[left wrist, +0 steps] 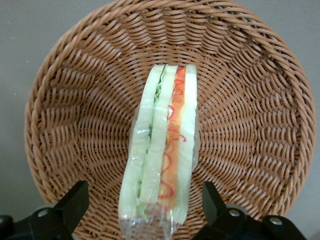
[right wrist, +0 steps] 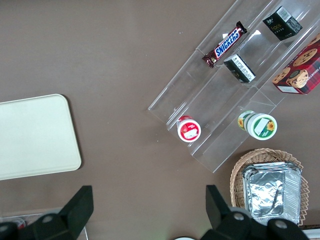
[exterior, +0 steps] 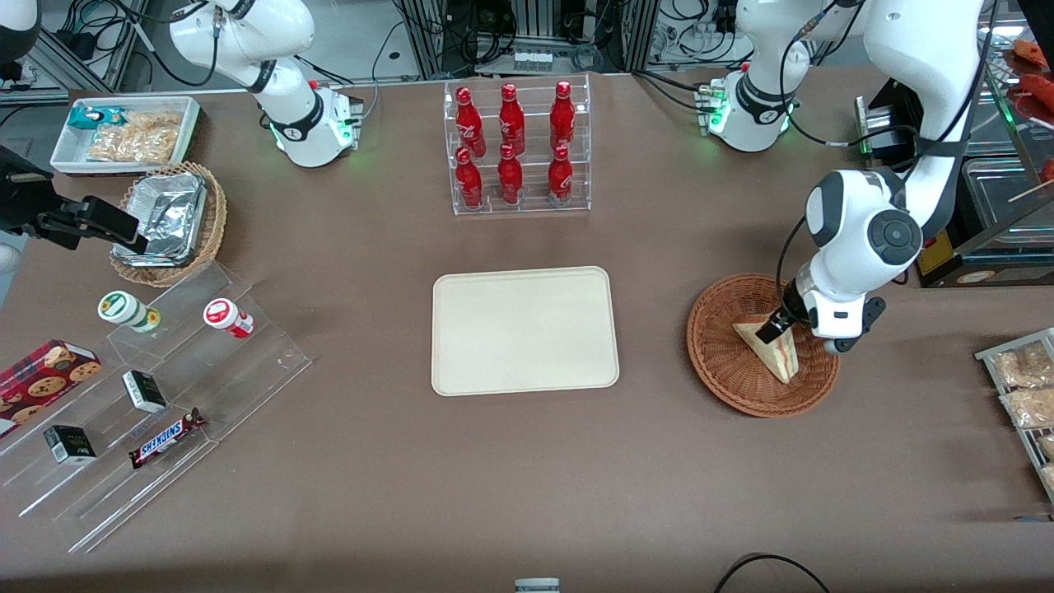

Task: Place sandwich from basket to tray
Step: 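Close the left gripper on the wrapped sandwich and lift it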

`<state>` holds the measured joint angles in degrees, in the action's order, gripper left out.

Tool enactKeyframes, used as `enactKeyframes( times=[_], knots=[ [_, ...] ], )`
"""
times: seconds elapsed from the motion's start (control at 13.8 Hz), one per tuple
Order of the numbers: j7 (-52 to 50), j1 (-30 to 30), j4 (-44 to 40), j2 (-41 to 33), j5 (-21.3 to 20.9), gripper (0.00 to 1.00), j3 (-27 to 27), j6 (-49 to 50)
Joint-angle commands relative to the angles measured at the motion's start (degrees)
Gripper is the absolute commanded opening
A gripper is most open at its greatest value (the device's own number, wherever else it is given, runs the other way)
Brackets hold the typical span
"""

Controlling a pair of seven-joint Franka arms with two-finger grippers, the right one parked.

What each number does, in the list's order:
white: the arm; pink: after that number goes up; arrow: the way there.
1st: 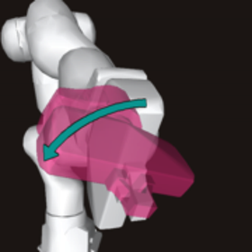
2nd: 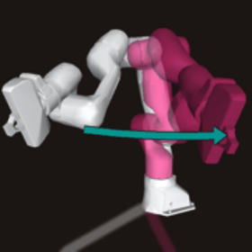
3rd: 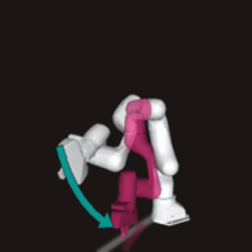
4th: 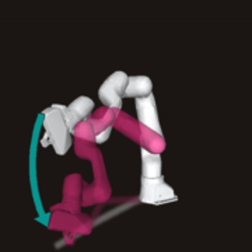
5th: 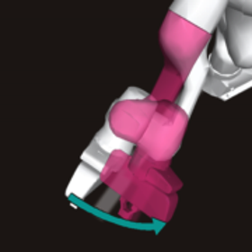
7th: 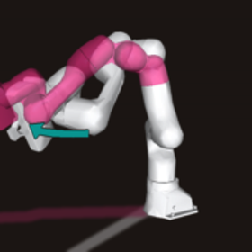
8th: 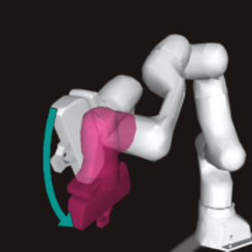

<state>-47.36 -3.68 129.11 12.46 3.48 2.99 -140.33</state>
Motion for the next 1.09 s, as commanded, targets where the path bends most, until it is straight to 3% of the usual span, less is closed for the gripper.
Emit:
enactKeyframes(
  times=[0.0, 0.07, 0.29, 0.36, 0.87, 1.02],
  knots=[
    [-0.9, -0.3, -2.8, 3.1, 2.9, 1.00, 0.1, -0.5],
    [-0.8, -0.4, -3.2, 3.8, 4.2, 0.91, 0.2, -0.5],
    [-0.5, -0.4, -3.7, 4.0, 4.3, 0.26, 0.2, -0.2],
    [-0.4, -0.4, -4.2, 3.9, 4.3, 0.14, 0.1, 0.0],
    [7.2, -3.7, -14.4, 3.1, 3.0, 0.11, 0.3, 18.1],
    [9.2, -7.0, -15.6, 2.7, 0.1, 0.10, 0.3, 20.4]
  ],
)
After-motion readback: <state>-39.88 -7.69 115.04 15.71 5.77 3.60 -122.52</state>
